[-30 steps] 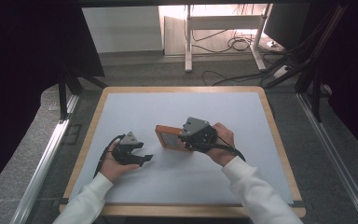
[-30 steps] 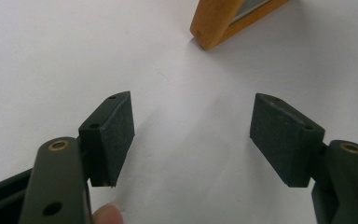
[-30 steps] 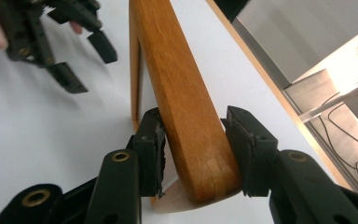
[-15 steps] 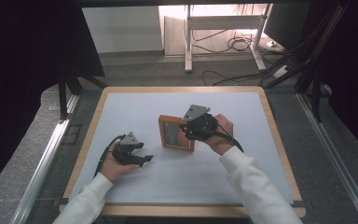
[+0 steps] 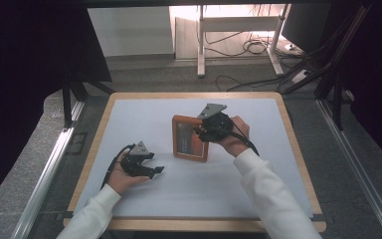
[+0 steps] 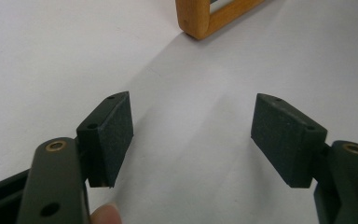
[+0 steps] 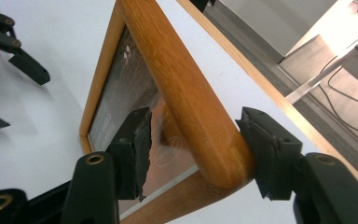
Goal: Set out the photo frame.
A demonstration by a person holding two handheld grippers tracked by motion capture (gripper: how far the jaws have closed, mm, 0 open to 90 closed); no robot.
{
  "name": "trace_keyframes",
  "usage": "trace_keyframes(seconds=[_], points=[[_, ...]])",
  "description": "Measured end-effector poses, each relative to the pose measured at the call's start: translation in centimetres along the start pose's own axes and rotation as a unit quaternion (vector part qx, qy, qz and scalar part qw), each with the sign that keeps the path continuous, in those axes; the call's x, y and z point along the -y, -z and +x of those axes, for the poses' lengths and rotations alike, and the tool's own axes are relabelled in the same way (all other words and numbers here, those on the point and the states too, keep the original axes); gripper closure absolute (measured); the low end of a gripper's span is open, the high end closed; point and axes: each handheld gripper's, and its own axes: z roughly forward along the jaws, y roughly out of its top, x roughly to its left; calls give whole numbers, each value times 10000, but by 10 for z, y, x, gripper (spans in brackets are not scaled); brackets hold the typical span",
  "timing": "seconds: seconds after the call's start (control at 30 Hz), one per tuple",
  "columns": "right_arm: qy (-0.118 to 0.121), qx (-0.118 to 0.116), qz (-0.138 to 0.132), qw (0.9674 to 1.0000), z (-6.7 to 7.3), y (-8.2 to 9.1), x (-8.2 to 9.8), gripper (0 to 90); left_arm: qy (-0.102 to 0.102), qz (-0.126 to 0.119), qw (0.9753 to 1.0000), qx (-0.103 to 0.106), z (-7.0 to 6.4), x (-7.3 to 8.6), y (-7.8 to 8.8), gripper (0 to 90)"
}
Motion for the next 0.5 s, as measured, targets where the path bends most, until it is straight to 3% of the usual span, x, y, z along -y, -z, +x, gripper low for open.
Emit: trace_keyframes(seconds=[0.37,0.5], points=[[-605,-63,57,9981,-17,-11,6,315,-63,23,10000,3,-1,0,0,293],[-661,-40,48,9978,-19,-13,7,303,-79,14,10000,-9,-1,-1,0,293]])
